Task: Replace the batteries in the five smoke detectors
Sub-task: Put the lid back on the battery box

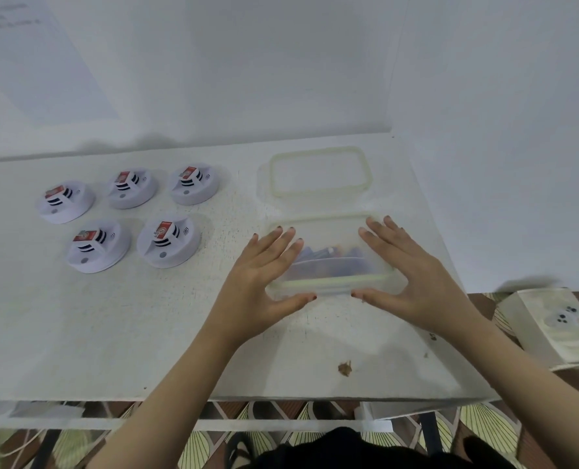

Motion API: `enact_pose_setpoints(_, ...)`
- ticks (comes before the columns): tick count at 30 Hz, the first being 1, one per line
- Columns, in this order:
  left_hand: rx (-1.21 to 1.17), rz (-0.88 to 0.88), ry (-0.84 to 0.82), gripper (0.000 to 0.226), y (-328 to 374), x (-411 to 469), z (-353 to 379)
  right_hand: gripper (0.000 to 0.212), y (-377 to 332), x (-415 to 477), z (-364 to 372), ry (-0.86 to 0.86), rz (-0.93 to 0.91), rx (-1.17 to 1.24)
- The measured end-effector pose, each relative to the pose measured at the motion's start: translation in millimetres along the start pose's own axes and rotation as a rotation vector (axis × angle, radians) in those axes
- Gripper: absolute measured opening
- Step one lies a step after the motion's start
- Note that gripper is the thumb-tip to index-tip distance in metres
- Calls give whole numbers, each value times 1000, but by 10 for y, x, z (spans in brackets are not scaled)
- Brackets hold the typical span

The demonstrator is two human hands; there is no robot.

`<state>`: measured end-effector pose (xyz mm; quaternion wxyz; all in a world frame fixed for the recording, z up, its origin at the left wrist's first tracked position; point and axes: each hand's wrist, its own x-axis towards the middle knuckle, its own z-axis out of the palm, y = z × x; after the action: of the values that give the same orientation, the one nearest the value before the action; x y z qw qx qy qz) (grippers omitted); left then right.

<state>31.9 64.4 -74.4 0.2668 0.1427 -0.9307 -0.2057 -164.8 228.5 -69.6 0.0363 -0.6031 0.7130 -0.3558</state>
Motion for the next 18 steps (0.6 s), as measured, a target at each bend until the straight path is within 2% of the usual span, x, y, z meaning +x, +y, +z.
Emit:
enact_pose_setpoints(6,89,93,72,65,-28,14,27,78,28,-4,31,-1,-49,-104)
enact_pose_setpoints(9,93,85,51,66,-27,17,19,78,25,-4,37,-3,-52,-129)
enact_pose_setpoints(12,6,17,-29,71,-19,30,-54,77,-4,4,-37,-48,-40,-82)
enact_pose_setpoints(15,-158,-66,-173,74,-32,104,-205,67,-61,42,-150,-95,-12,57)
enact_pose_setpoints(18,-169,-80,-282,71,-68,202,-342,62,-105,104,-250,-158,12,197)
